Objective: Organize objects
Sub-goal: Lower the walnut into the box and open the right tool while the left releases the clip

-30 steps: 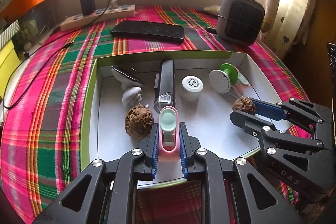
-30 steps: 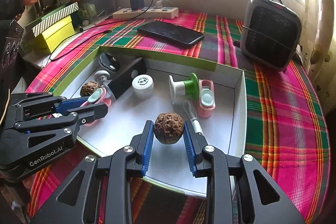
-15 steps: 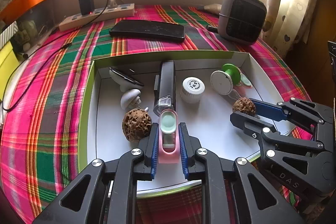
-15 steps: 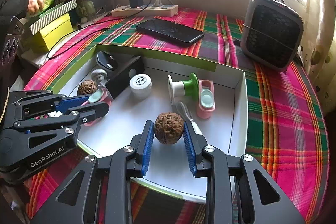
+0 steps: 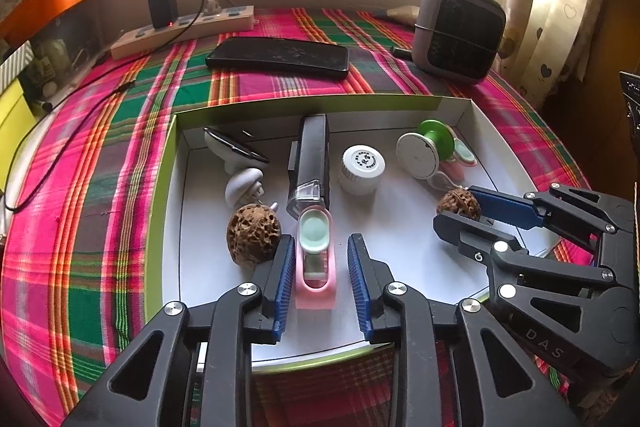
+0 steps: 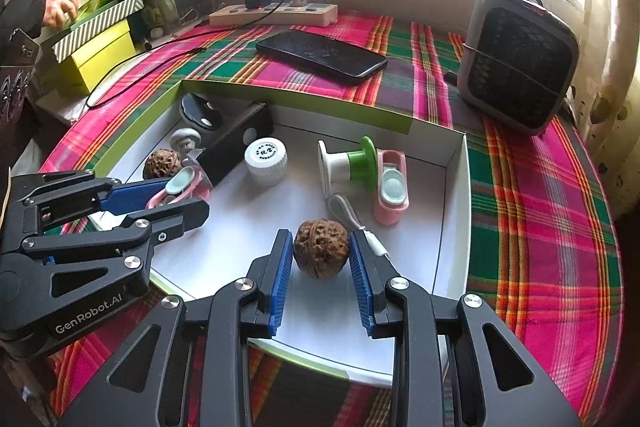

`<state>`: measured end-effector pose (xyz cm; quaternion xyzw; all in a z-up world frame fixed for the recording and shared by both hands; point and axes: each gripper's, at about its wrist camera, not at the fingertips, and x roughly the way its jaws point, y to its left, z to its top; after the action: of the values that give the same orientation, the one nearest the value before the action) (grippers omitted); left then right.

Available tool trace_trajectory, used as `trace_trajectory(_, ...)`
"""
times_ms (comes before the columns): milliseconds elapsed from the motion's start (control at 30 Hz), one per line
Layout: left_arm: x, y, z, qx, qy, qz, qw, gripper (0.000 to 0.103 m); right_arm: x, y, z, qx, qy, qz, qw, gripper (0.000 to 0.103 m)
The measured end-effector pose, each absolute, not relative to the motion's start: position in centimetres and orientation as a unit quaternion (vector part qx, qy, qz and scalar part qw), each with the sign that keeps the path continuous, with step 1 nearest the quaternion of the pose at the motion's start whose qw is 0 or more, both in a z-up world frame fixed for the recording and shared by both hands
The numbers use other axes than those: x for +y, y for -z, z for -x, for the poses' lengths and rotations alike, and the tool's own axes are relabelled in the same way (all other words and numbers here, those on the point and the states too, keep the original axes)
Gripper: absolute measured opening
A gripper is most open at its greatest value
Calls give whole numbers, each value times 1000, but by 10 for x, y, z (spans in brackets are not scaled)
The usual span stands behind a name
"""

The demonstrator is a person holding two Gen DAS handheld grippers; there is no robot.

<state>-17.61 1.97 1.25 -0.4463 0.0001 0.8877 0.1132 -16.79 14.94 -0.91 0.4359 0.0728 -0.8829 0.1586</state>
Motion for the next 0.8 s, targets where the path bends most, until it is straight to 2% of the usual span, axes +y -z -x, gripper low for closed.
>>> trace_trajectory(67,18,-13,176,0,-888,447,109,27,150,8,167,70,884,-435,158,40)
trace_trajectory(267,16,-16,169,1,-890,444,99,29,151,5,163,66,886,-432,156,41)
trace_trajectory(433,15,-23,162,0,-895,437,94,31,152,1,155,53,891,-424,155,48)
trace_trajectory(800,9,-39,136,-4,-908,414,65,32,158,-13,127,22,905,-401,138,52)
